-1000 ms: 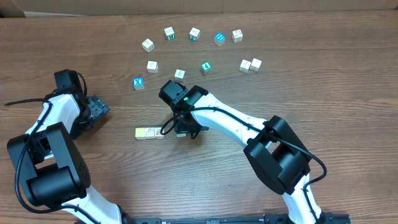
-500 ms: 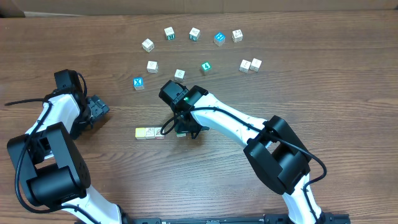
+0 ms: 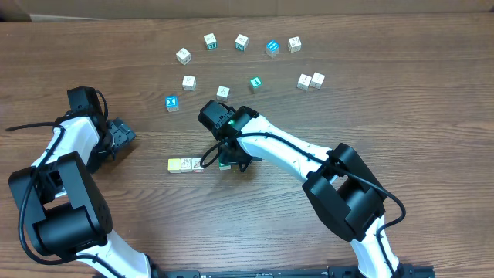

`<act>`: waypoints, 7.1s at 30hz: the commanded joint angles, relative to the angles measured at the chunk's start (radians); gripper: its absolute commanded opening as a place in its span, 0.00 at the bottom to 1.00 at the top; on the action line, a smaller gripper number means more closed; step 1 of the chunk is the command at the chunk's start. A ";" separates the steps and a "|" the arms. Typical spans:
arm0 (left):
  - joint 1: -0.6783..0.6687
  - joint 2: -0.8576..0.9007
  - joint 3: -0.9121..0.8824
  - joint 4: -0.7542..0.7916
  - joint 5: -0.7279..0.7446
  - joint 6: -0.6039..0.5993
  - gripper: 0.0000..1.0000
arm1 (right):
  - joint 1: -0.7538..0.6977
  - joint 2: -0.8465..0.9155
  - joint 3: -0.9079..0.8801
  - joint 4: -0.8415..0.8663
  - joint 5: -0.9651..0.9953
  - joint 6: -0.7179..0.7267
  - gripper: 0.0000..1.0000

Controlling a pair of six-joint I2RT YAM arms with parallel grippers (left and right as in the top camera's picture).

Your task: Form a horizontal line

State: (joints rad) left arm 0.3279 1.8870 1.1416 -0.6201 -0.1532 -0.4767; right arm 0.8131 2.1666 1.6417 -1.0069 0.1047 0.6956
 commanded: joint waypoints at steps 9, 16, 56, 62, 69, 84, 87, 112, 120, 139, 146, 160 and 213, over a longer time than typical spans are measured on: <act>-0.008 0.018 -0.006 -0.006 -0.006 -0.003 0.99 | -0.002 -0.029 -0.008 0.002 0.014 0.007 0.08; -0.008 0.018 -0.006 -0.006 -0.006 -0.002 0.99 | -0.002 -0.029 -0.008 0.002 0.014 0.007 0.08; -0.008 0.018 -0.006 -0.006 -0.006 -0.002 0.99 | -0.011 -0.029 -0.008 -0.018 0.048 0.008 0.08; -0.008 0.018 -0.006 -0.006 -0.006 -0.002 1.00 | -0.011 -0.029 -0.008 -0.018 0.048 0.008 0.08; -0.008 0.018 -0.006 -0.006 -0.006 -0.002 1.00 | -0.011 -0.029 -0.008 -0.019 0.048 0.008 0.08; -0.008 0.018 -0.006 -0.006 -0.006 -0.002 1.00 | -0.011 -0.029 -0.008 -0.020 0.048 0.008 0.08; -0.008 0.018 -0.006 -0.006 -0.006 -0.002 1.00 | -0.014 -0.029 -0.008 -0.020 0.048 0.008 0.08; -0.008 0.018 -0.006 -0.006 -0.006 -0.002 1.00 | -0.055 -0.029 -0.008 -0.028 -0.024 0.003 0.08; -0.008 0.018 -0.006 -0.006 -0.006 -0.002 0.99 | -0.055 -0.029 -0.008 -0.027 -0.024 0.003 0.08; -0.008 0.018 -0.006 -0.006 -0.006 -0.002 1.00 | -0.055 -0.029 -0.008 -0.027 -0.032 0.004 0.09; -0.008 0.018 -0.006 -0.006 -0.006 -0.002 1.00 | -0.055 -0.029 -0.008 -0.020 -0.056 0.005 0.09; -0.008 0.018 -0.006 -0.006 -0.006 -0.002 0.99 | -0.026 -0.029 -0.038 0.042 -0.100 0.008 0.09; -0.008 0.018 -0.006 -0.006 -0.006 -0.002 0.99 | 0.034 -0.029 -0.038 0.127 -0.111 0.120 0.09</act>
State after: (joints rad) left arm 0.3279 1.8870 1.1416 -0.6201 -0.1532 -0.4767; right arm 0.8452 2.1666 1.6131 -0.8867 -0.0032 0.8051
